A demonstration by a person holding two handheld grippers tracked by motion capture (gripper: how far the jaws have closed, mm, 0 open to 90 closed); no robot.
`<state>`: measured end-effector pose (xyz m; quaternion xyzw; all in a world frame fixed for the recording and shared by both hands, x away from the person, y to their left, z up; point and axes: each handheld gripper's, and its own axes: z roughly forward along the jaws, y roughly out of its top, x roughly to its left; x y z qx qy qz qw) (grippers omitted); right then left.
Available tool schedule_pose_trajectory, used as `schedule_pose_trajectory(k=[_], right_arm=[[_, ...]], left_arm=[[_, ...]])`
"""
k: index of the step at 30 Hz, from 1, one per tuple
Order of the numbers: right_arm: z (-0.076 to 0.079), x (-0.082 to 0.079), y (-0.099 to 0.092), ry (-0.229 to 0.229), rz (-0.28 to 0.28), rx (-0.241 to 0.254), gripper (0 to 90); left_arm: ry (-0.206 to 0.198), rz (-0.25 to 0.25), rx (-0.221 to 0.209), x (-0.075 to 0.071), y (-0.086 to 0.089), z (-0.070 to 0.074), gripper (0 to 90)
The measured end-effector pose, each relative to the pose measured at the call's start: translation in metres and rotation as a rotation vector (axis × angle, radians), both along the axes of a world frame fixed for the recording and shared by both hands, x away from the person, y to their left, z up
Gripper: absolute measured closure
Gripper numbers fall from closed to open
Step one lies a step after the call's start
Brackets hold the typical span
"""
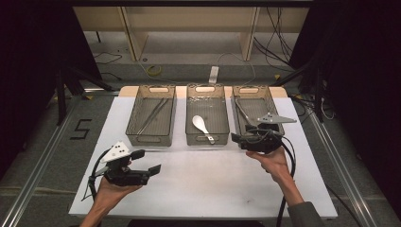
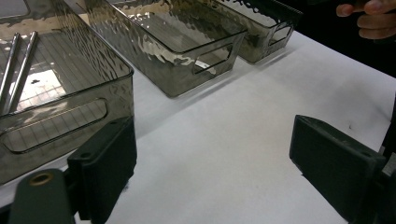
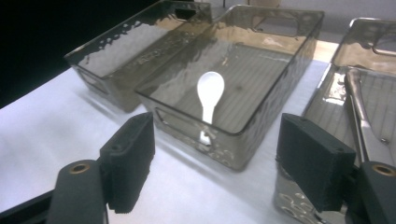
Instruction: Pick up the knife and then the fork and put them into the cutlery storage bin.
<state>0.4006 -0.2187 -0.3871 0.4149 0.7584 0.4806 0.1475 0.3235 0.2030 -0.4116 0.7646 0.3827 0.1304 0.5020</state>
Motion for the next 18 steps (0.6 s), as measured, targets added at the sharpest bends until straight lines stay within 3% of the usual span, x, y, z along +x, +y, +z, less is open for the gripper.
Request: schedule_pose_trajectory(k=[8,18], right_arm=[[-0.005,-0.028,0.005,-0.064,0.039,0.018,27.1],[-0.018,-0.051,0.003,-0.080,0.067,0.039,24.2]], left_arm=[[-0.005,-0.004,-0.004,0.000,0.000,0.000,14.4],[-0.011,-0.010,-0.019,-0.001,0.000,0.001,14.4]])
